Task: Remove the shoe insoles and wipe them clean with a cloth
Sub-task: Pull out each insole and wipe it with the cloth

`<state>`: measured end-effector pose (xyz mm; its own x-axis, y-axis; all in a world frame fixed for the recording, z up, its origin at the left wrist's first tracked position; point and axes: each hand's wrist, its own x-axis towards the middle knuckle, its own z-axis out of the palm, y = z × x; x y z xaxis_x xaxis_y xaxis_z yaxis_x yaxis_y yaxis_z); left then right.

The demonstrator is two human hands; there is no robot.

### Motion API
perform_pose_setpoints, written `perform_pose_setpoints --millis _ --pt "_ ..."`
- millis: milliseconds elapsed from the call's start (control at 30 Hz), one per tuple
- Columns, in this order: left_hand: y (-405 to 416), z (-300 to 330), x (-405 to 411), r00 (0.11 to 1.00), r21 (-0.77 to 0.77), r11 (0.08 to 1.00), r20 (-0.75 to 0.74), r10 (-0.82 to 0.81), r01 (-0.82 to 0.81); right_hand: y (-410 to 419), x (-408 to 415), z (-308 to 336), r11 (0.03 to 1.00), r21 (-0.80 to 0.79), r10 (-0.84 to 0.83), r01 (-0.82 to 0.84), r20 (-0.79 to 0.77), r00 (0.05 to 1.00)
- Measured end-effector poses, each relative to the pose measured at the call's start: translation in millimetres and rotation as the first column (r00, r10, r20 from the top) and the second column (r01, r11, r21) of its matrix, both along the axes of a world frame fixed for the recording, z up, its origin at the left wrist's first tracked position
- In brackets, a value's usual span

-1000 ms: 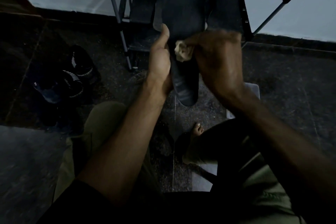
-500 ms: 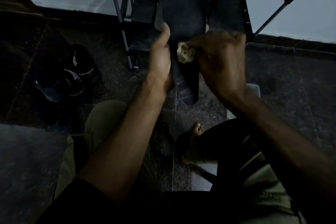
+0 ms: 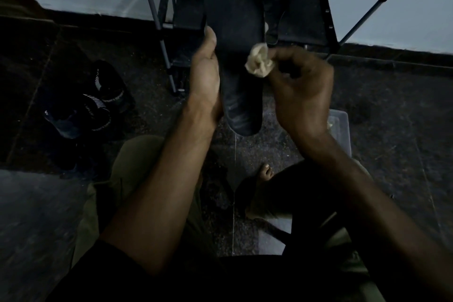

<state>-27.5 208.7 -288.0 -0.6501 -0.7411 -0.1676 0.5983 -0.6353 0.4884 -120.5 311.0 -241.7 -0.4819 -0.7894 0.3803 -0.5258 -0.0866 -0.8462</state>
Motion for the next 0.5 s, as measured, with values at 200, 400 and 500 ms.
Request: perform_pose_setpoints --millis 200,400,500 --pt "2.3 4.4 1.0 1.000 -0.013 1.000 -0.008 0.015 -0.015 6.3 -1.9 -0.4 0.982 0.138 0.059 -0.126 0.411 0.910" --pt "12.2 15.7 -0.9 0.983 -0.008 0.995 -0.154 -0.098 0.098 -4.3 -5.8 1.6 0.994 0.099 0.005 -0.047 0.395 0.919" --pt "19.3 19.2 -5.5 0.970 -0.026 0.982 -0.151 -0.188 0.186 -13.7 -12.2 5.5 0.999 0.039 -0.043 0.034 0.261 0.964"
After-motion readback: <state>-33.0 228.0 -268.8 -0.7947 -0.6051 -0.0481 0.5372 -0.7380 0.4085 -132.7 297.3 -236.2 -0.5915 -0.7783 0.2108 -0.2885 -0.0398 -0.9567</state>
